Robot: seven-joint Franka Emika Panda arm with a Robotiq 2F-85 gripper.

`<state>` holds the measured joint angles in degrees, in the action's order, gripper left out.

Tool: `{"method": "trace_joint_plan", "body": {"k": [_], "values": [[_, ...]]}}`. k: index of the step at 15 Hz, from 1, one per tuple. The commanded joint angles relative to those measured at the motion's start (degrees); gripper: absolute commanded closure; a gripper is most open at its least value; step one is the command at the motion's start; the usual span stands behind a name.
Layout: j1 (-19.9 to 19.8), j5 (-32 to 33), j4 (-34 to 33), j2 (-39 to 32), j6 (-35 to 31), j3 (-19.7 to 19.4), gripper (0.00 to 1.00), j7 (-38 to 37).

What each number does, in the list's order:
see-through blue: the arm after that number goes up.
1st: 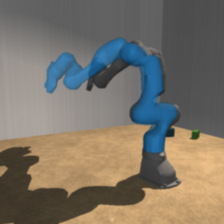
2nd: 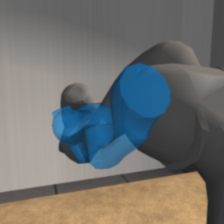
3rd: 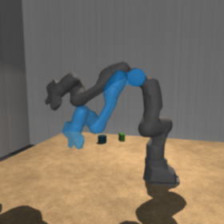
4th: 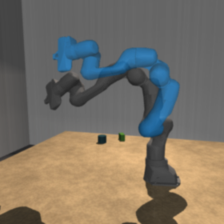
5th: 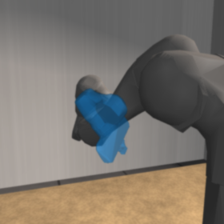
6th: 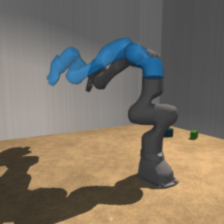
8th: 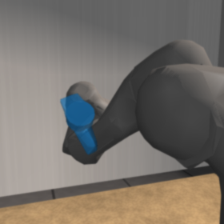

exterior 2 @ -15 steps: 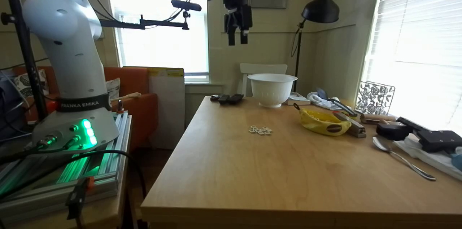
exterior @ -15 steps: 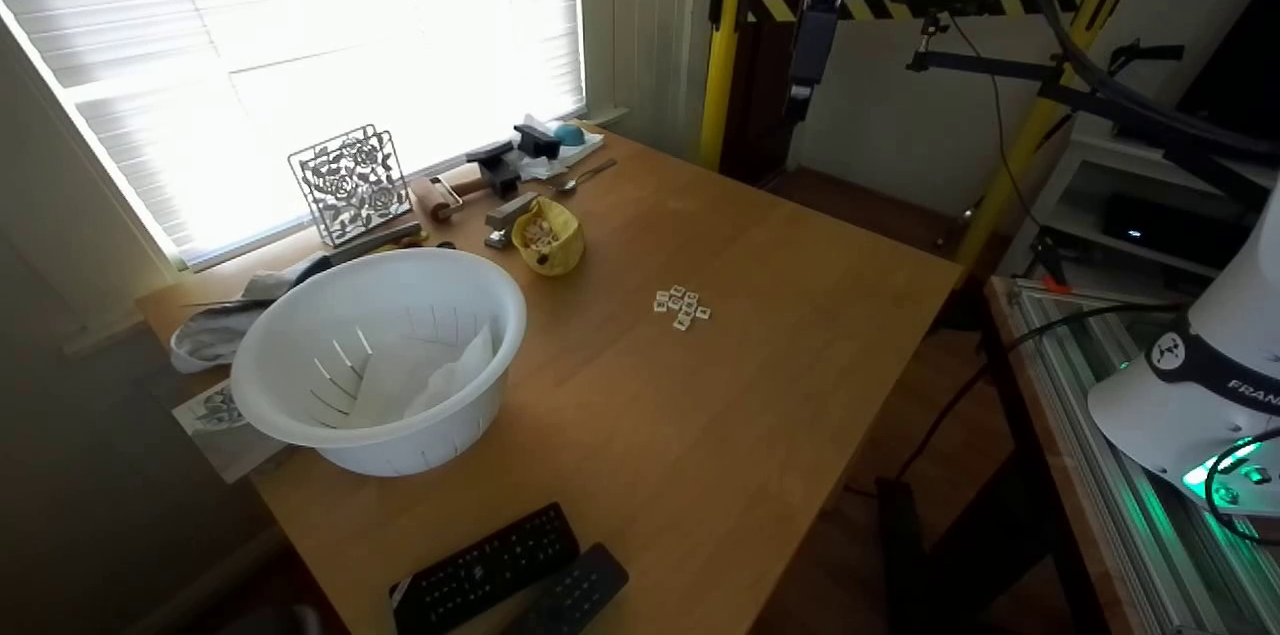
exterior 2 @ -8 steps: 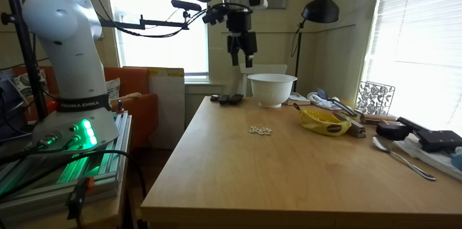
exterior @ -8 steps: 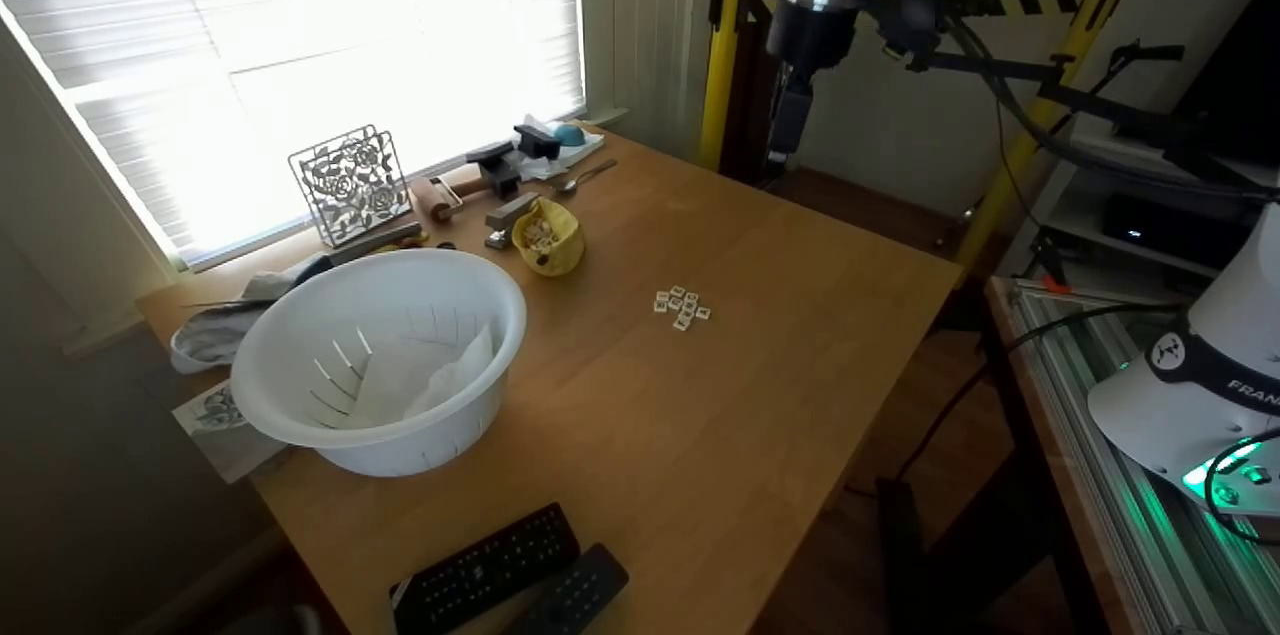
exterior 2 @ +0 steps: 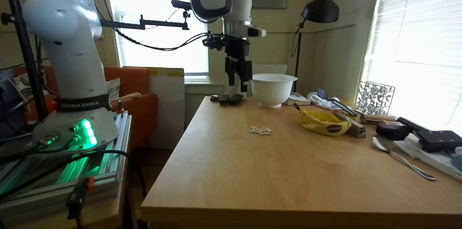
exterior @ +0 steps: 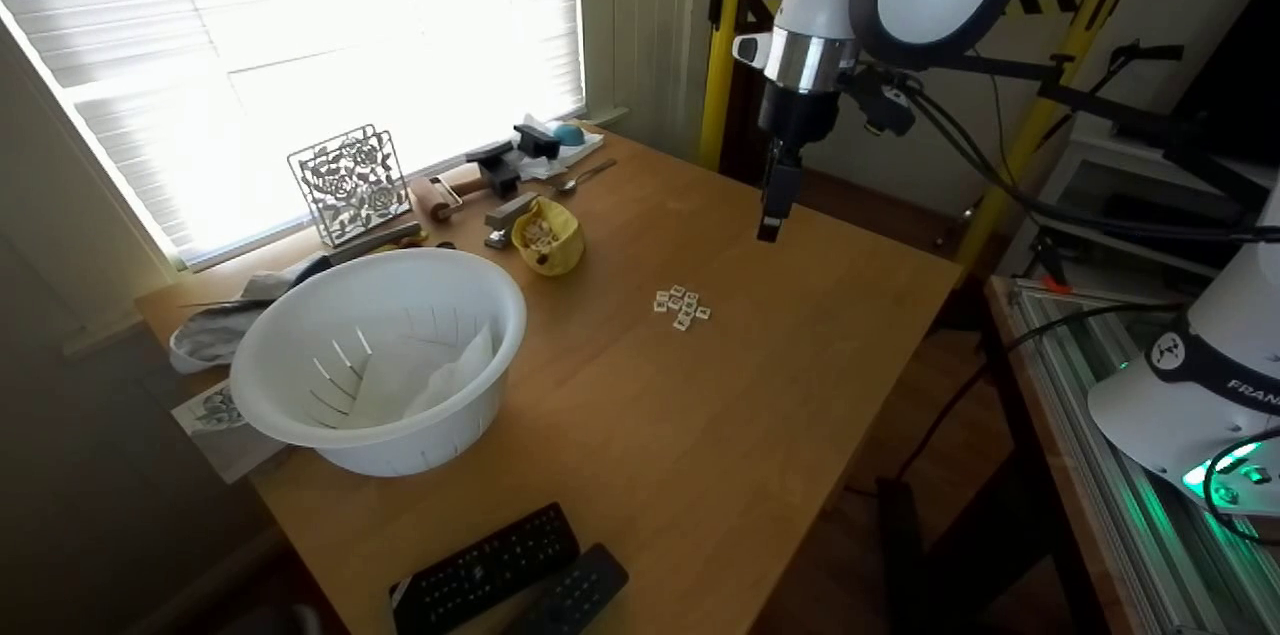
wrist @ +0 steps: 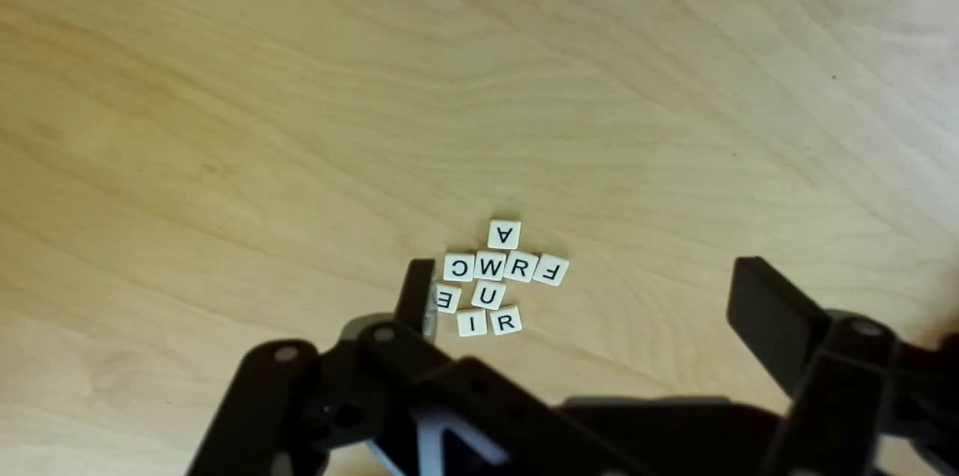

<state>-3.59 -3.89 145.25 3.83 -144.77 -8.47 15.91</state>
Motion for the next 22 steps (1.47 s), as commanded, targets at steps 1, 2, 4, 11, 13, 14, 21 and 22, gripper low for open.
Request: {"method": "trace_joint_plan", "body": {"k": [1,2,4,11,13,14,21,22], "values": [[-0.6,0.0,0.0,0.1,0.1,0.6,0.0,0.0],[-0.6,0.0,-0.1,0.3,0.1,0.6,0.0,0.0],[-0.6,0.0,-0.1,0.3,0.1,0.6,0.0,0.0],[-0.4,-4.9,-1.8,-7.9,-5.9,1.5,0.28,4.4],[-0.9,-6.2,-2.3,-10.7,-9.8,2.4,0.4,6.2],[-1.3,-7.6,-2.8,-12.6,-11.7,3.1,0.47,7.4],[-7.8,-11.8,-6.8,-22.5,-19.9,10.6,0.96,12.9],[-9.1,-11.3,-7.6,-23.6,-20.4,11.4,0.99,13.0]]}}
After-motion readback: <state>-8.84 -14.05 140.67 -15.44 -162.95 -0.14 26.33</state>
